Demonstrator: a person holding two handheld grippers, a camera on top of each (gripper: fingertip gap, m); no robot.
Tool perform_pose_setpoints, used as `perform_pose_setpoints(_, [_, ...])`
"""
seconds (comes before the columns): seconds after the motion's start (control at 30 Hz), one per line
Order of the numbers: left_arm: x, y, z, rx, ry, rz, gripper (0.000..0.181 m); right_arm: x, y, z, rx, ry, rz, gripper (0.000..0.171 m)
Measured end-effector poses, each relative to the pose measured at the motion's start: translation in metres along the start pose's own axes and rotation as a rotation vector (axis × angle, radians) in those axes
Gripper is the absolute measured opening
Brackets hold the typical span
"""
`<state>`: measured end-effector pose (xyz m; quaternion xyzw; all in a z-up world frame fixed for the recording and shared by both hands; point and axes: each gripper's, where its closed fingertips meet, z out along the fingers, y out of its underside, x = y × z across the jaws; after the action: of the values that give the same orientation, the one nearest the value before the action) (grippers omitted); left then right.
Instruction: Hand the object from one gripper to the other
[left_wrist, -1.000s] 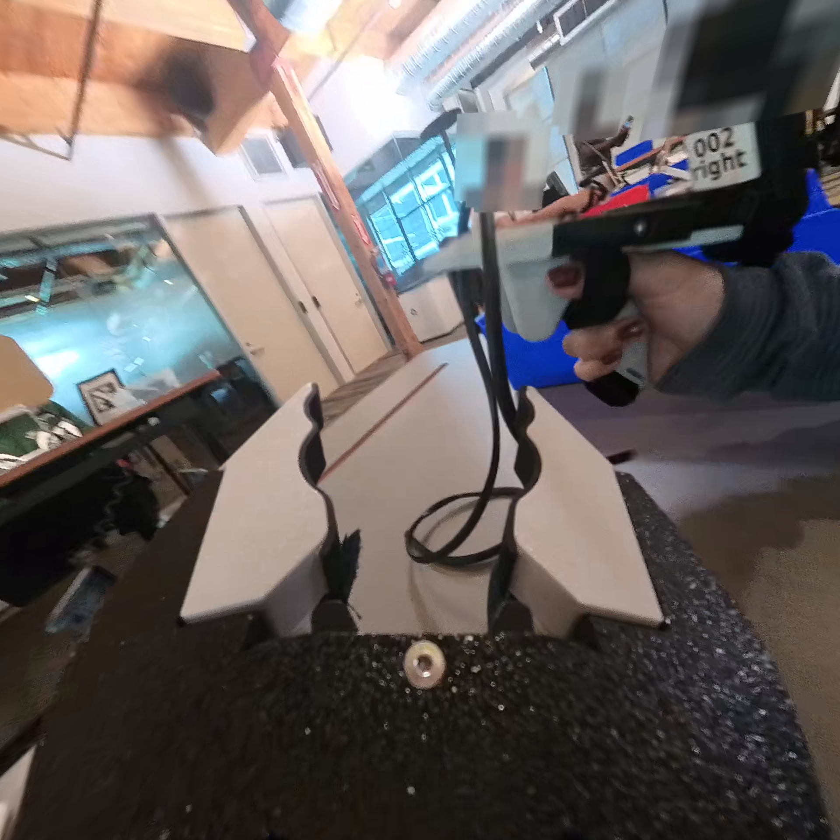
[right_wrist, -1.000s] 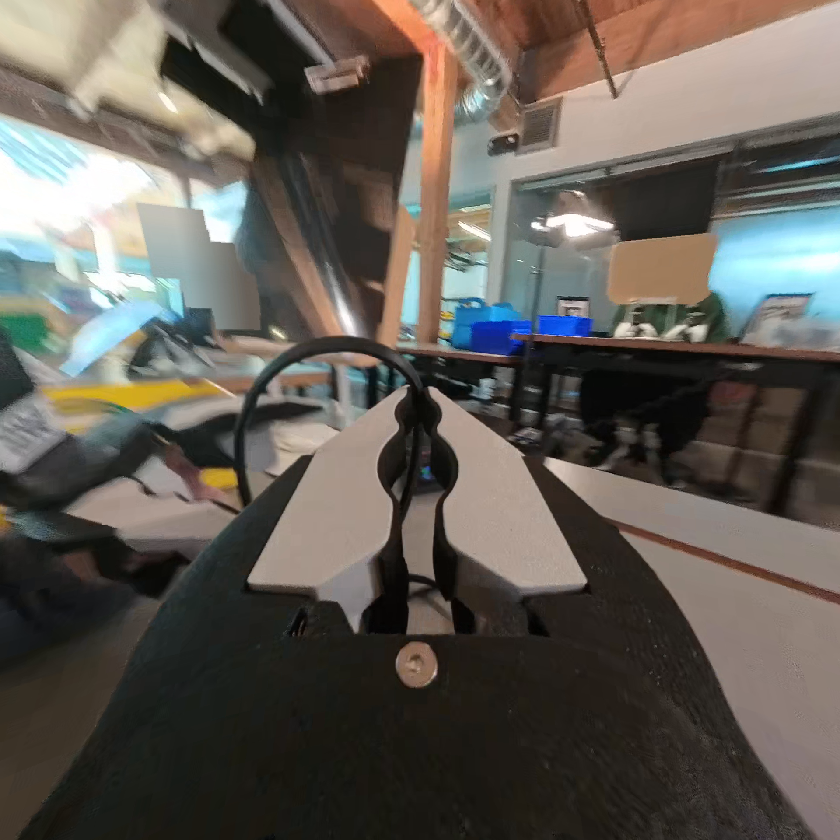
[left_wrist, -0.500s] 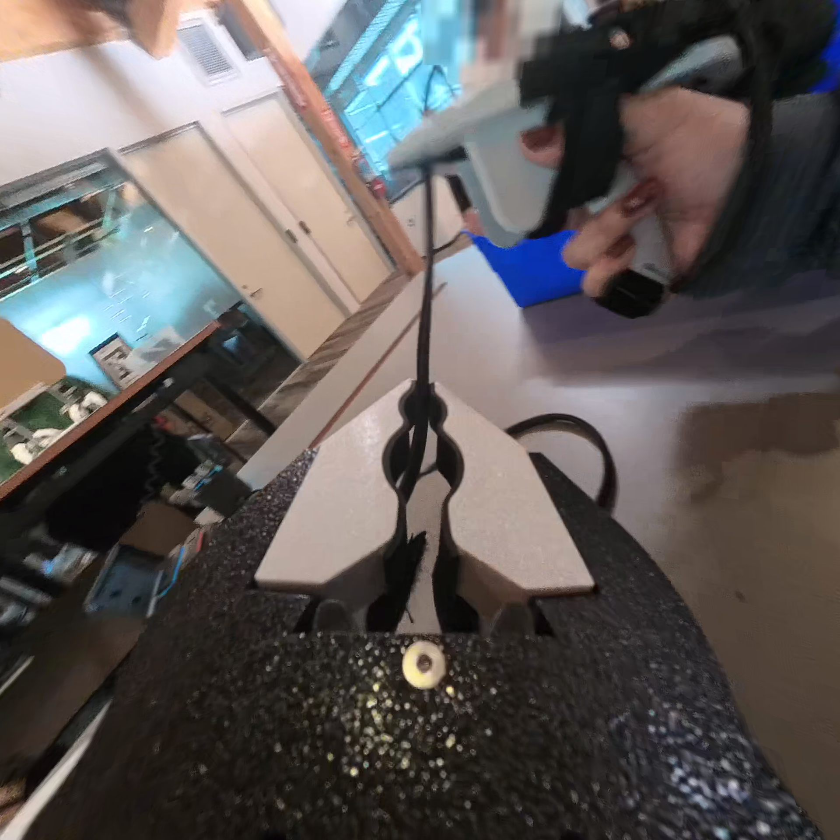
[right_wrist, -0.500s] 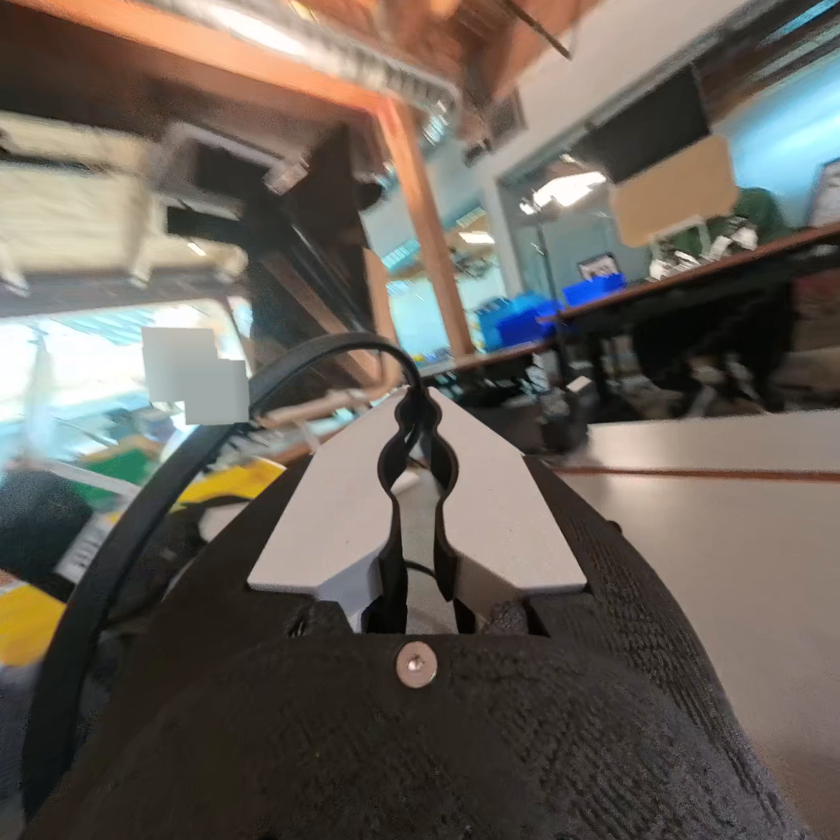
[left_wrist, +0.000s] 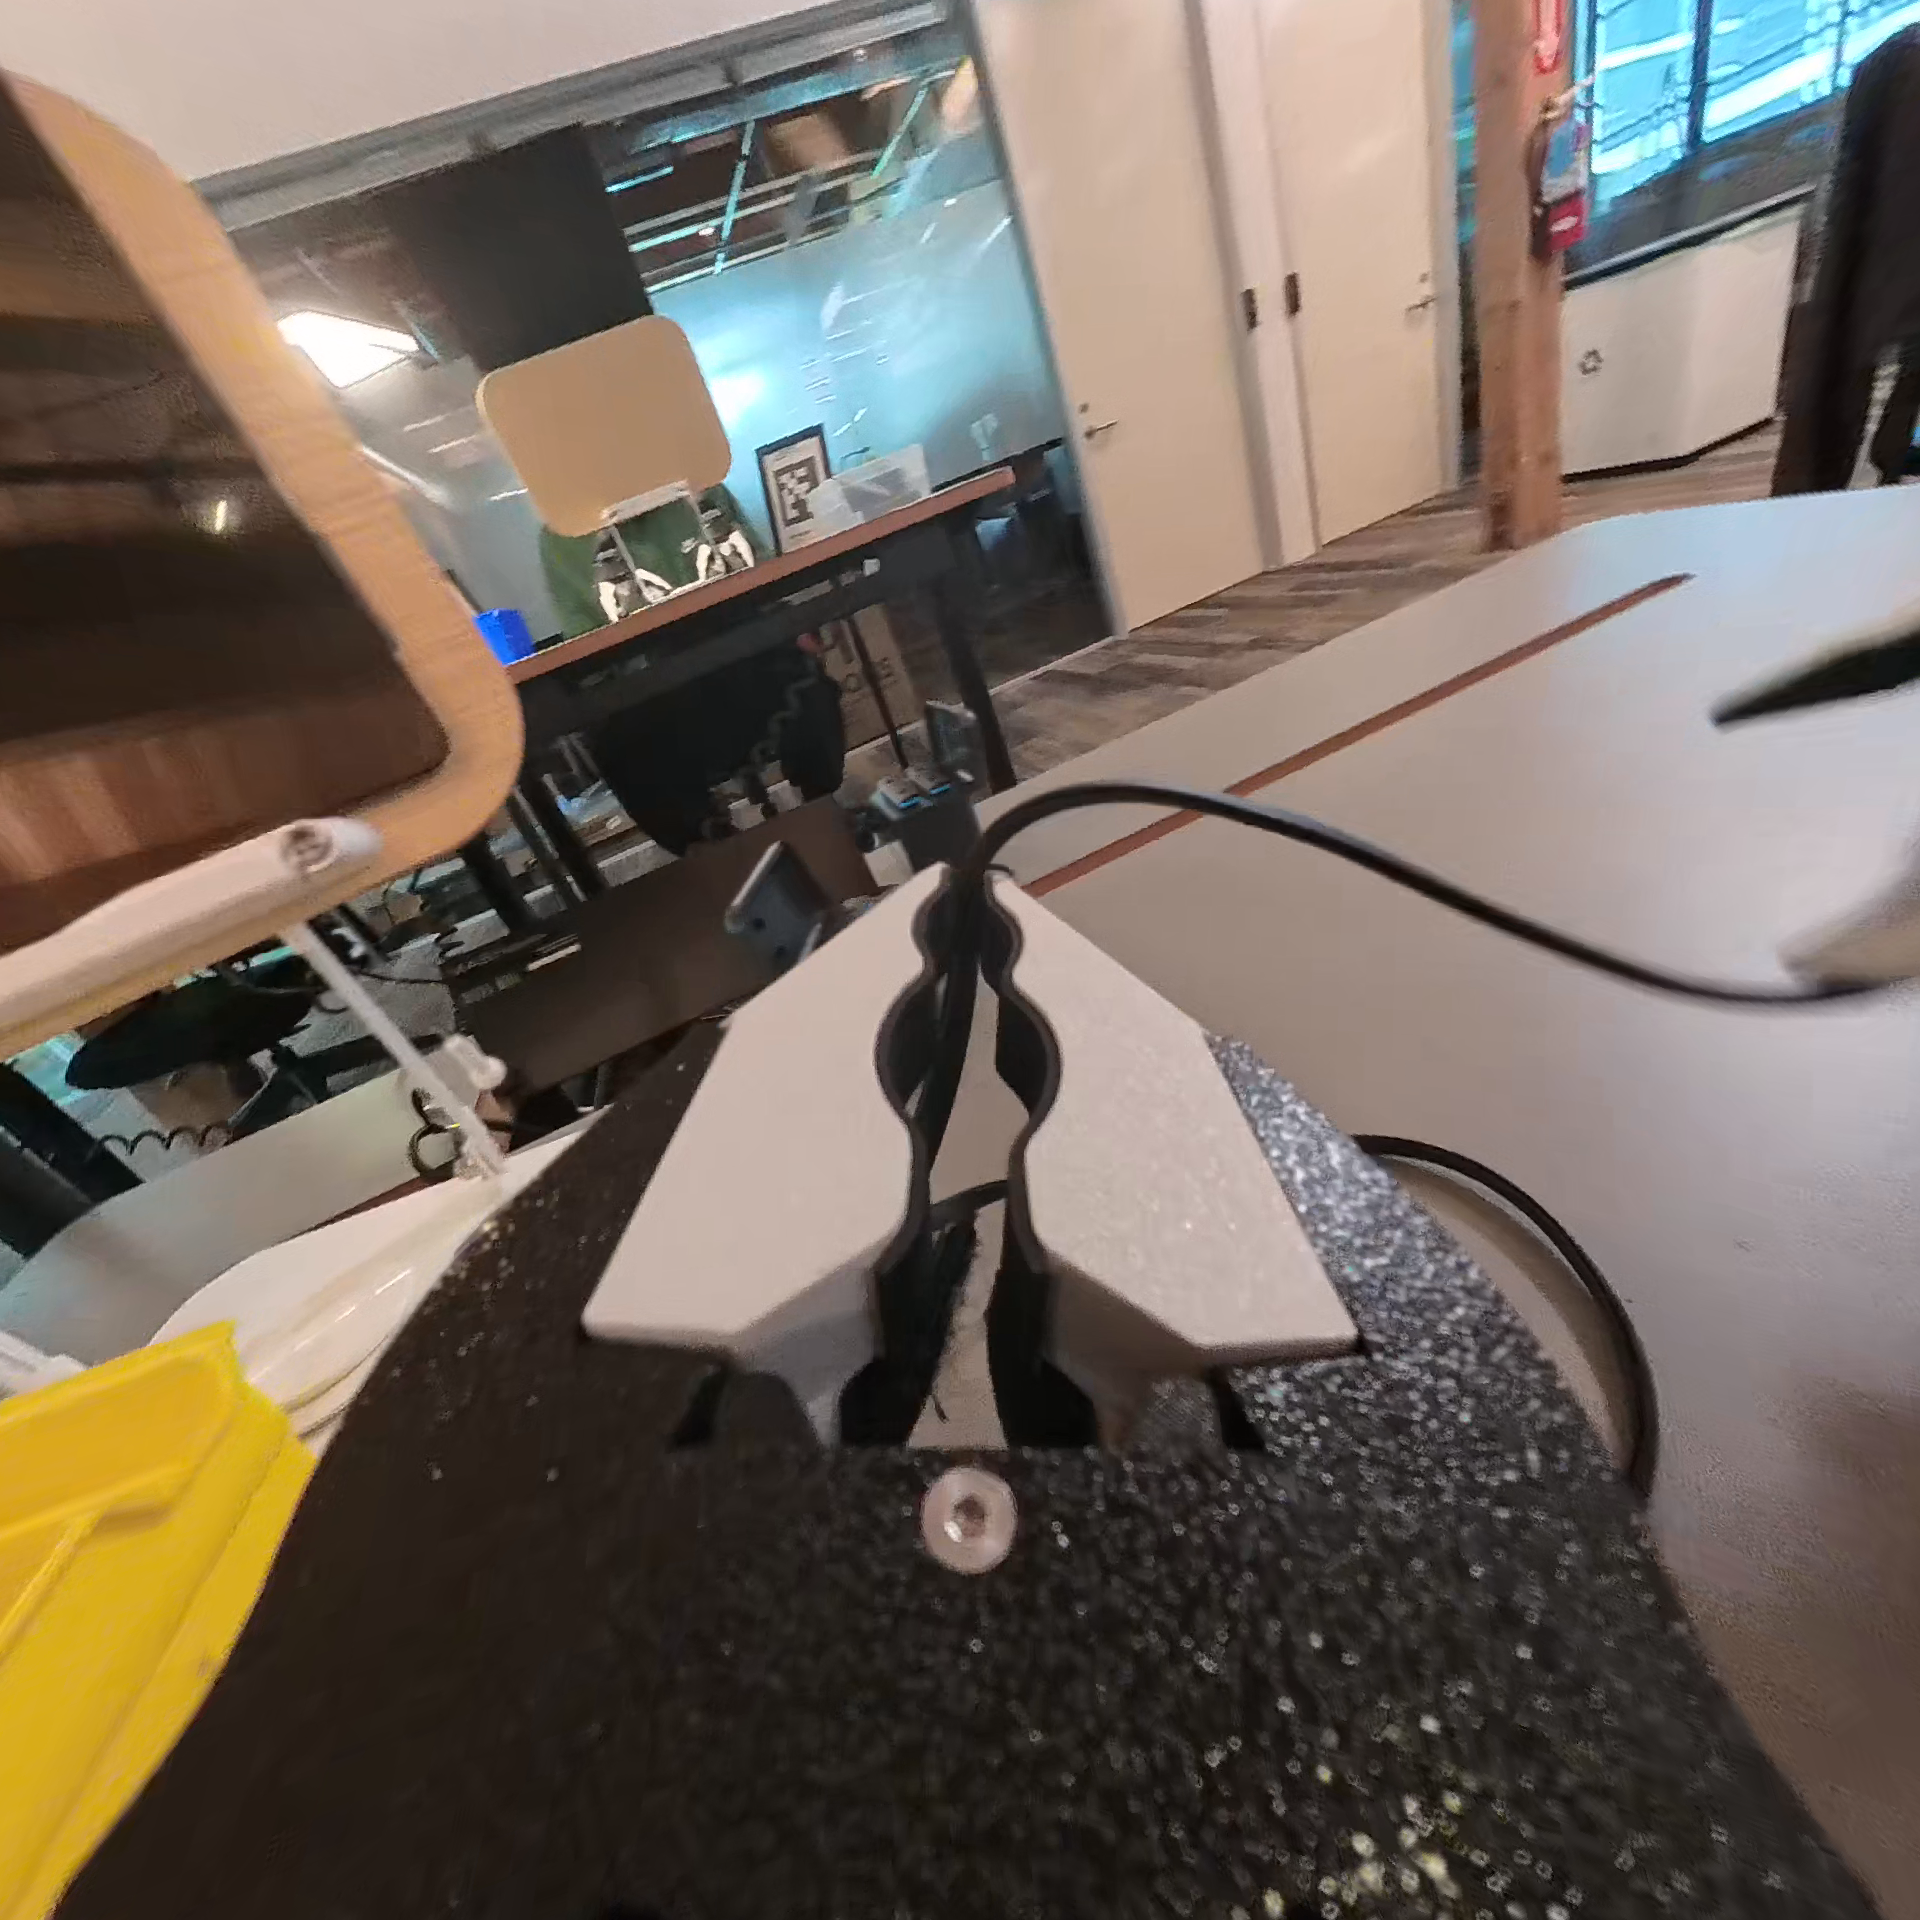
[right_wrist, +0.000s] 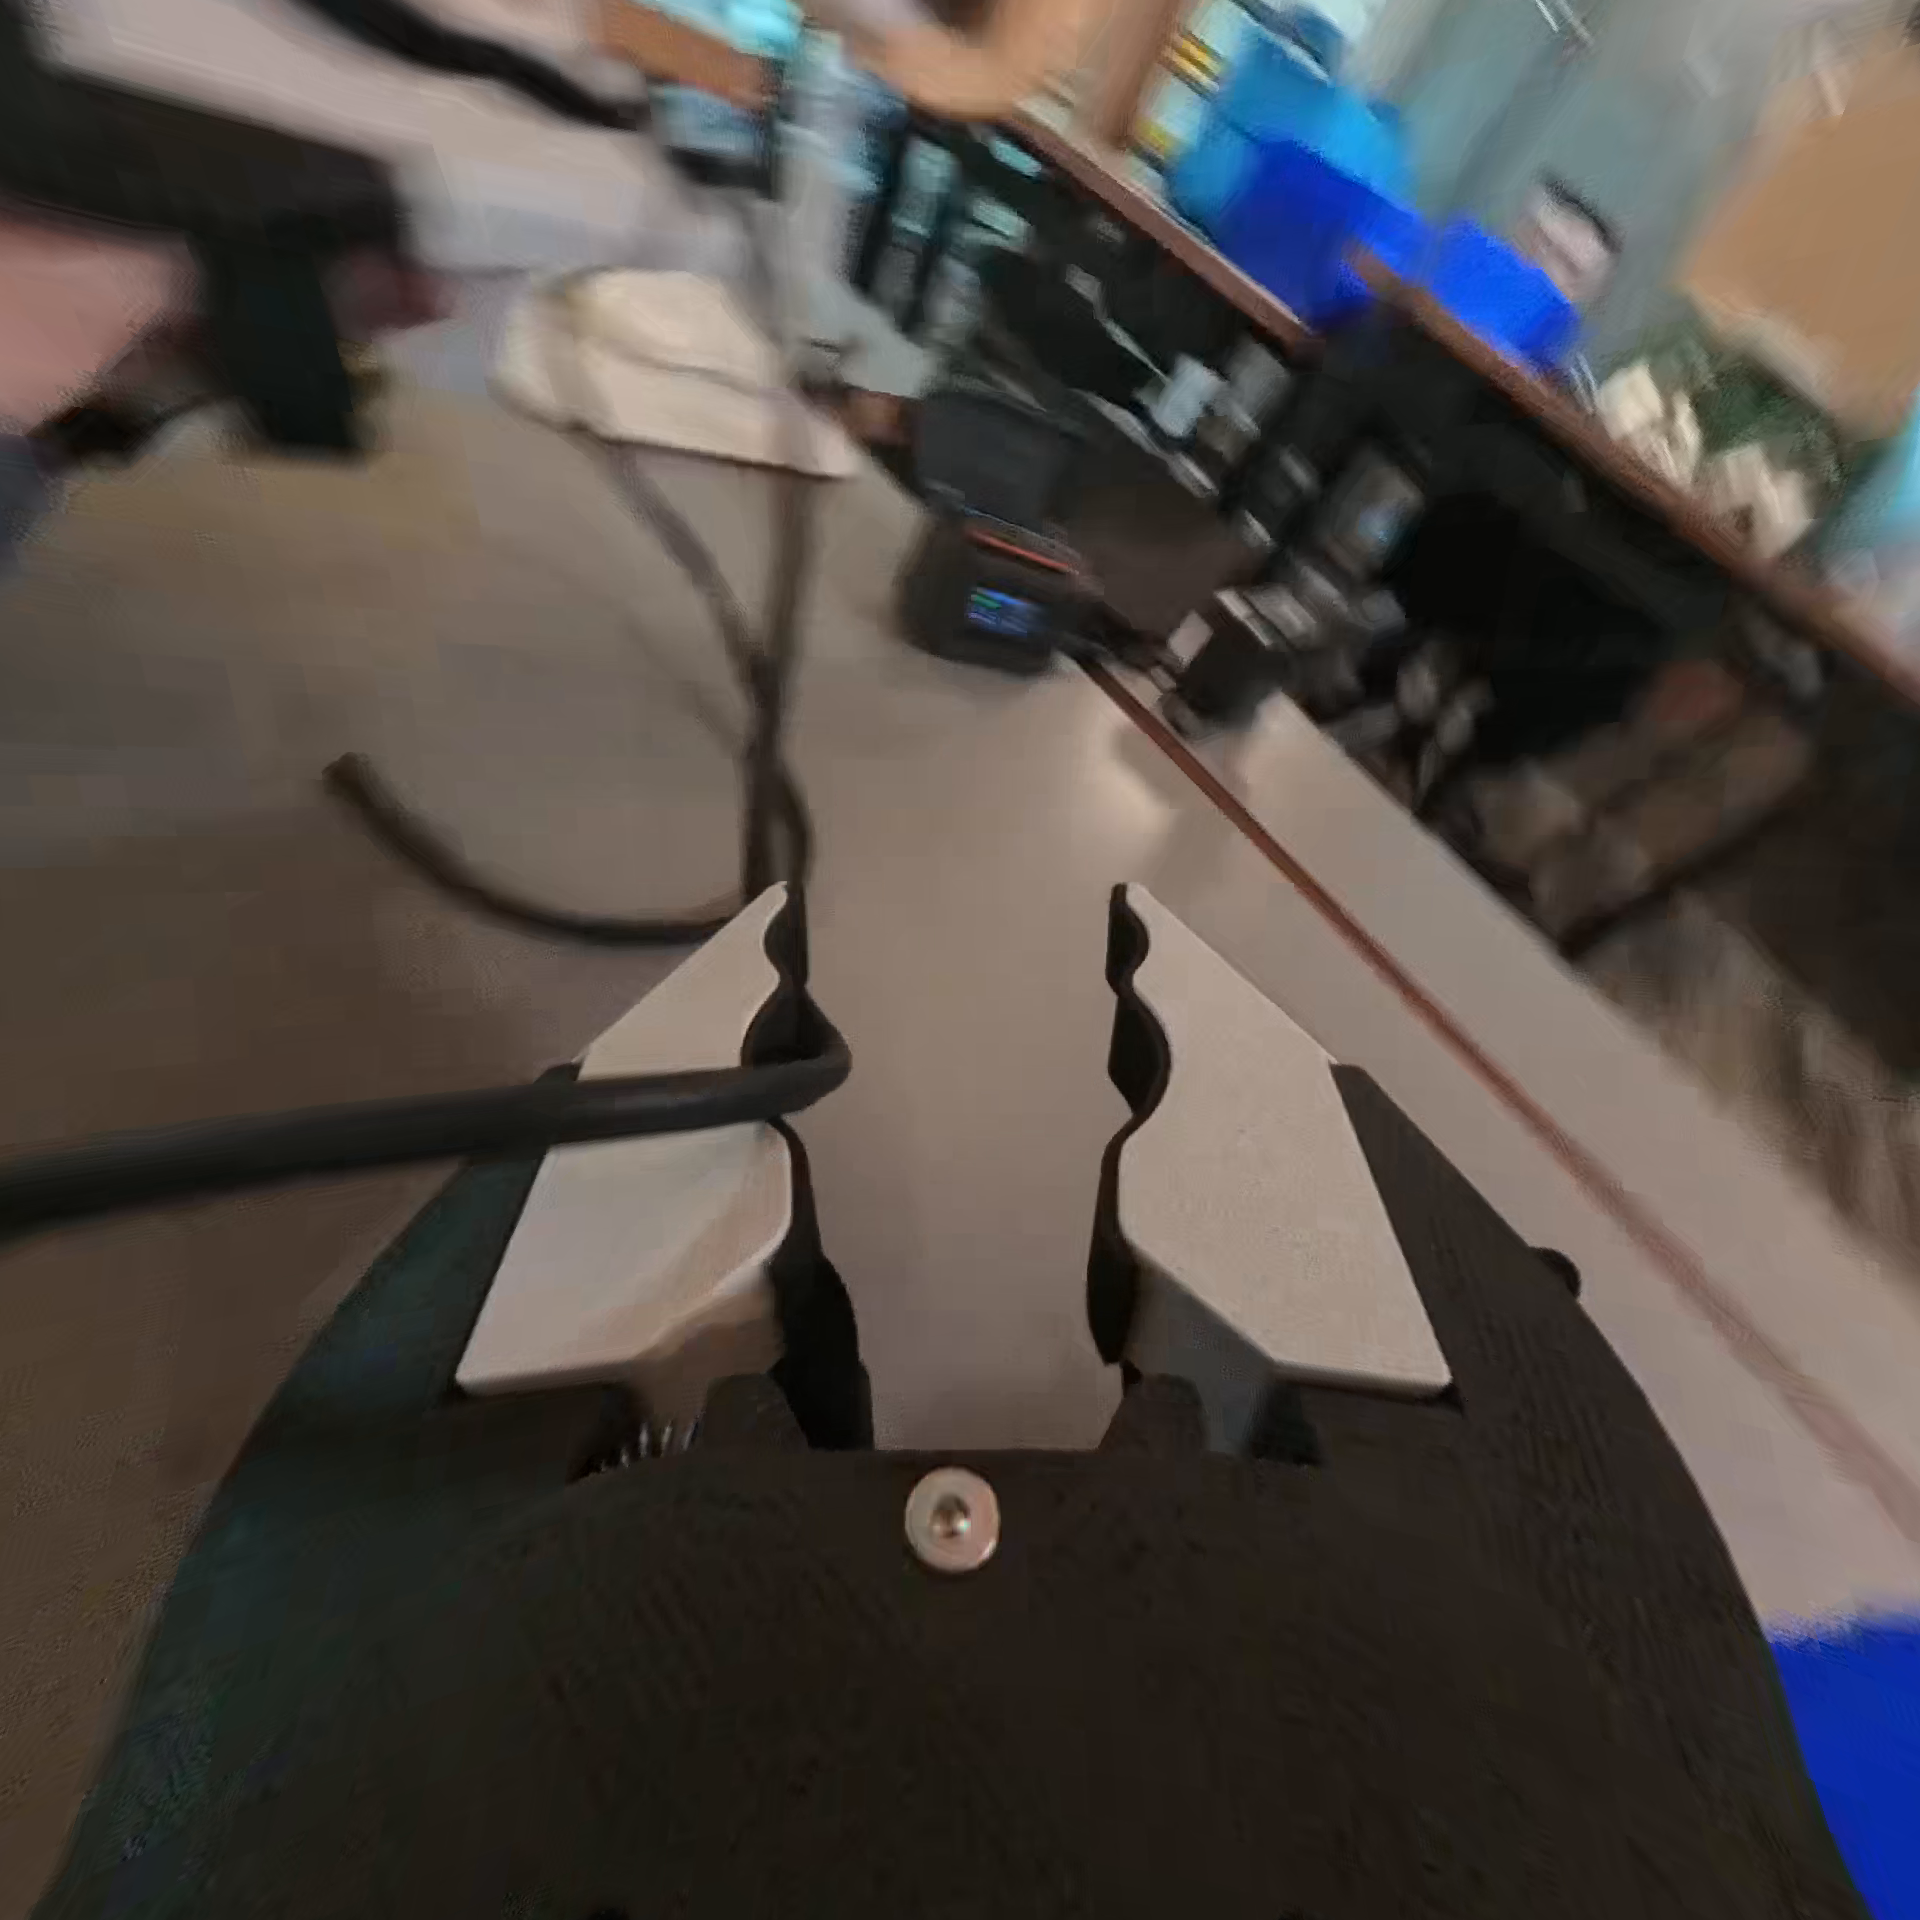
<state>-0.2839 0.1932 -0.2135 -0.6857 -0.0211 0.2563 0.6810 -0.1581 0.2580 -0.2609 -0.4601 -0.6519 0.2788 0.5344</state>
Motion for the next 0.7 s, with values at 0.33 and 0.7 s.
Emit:
perform_pose_setpoints(0.33, [-0.039,-0.016,-0.014,0.137,-0.109,-0.106,0.000,-0.008,-0.005,-0.008,0.018,0.062,-0.346,0.053])
perform_pose_setpoints(0.7, [0.034,-0.027,-0.010,0.123,-0.036,0.570,0.000,0.003,-0.106,-0.063,0.544,0.340,-0.209,0.029])
